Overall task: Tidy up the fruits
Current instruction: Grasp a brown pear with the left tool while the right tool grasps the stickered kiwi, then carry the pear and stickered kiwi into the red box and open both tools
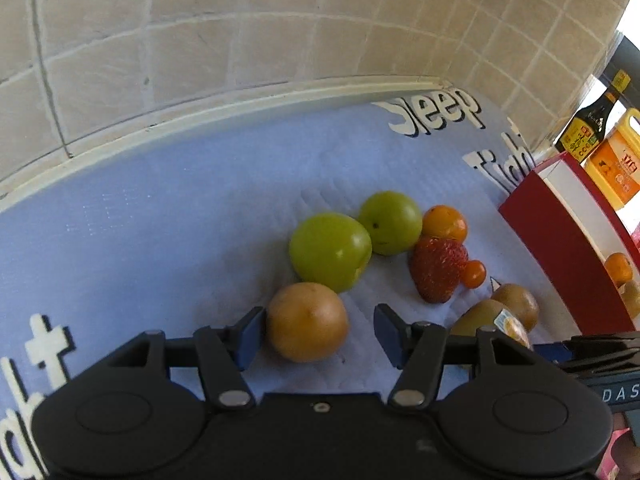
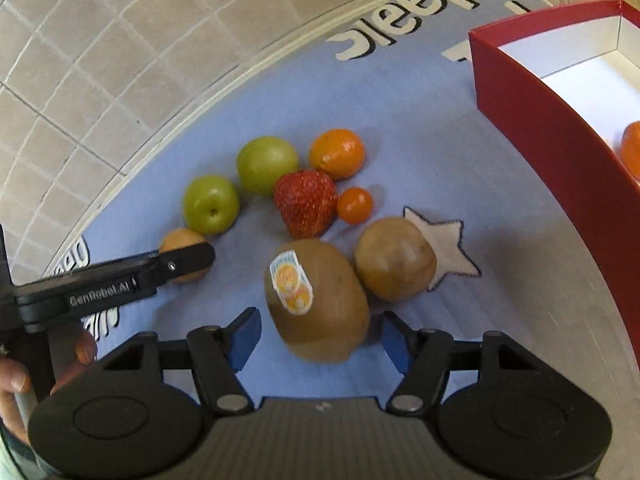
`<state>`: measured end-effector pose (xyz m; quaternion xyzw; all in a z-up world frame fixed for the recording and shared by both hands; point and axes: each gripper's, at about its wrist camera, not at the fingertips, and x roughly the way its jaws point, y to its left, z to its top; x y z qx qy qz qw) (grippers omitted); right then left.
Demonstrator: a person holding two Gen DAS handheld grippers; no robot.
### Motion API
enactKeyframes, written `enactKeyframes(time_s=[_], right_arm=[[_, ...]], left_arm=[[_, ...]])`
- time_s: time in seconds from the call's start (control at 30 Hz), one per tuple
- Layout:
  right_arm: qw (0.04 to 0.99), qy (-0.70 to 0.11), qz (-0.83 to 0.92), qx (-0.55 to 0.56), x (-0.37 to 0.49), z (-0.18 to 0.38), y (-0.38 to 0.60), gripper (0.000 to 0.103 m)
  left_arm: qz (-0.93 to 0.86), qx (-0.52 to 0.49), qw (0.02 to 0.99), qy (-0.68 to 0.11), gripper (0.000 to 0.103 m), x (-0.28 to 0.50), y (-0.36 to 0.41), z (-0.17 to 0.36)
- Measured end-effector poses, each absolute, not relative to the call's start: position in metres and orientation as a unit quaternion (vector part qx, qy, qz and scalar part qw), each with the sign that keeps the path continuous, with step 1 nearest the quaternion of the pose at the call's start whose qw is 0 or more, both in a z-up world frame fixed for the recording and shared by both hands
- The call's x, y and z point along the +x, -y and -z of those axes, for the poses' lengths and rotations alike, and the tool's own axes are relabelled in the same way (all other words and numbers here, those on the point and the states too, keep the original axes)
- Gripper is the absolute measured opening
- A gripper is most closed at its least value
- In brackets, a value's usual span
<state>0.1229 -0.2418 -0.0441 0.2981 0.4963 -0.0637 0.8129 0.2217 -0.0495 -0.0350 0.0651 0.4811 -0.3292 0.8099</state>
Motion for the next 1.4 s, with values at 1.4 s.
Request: enactKeyframes(time_s=[1.4], right_arm=[[0.9, -0.265, 0.249, 0.242, 0.033, -0.119, 0.425, 0.058]], left_arm=[[0.559, 0.119, 0.765, -0.298, 0.05, 0.173, 0.292, -0.107]])
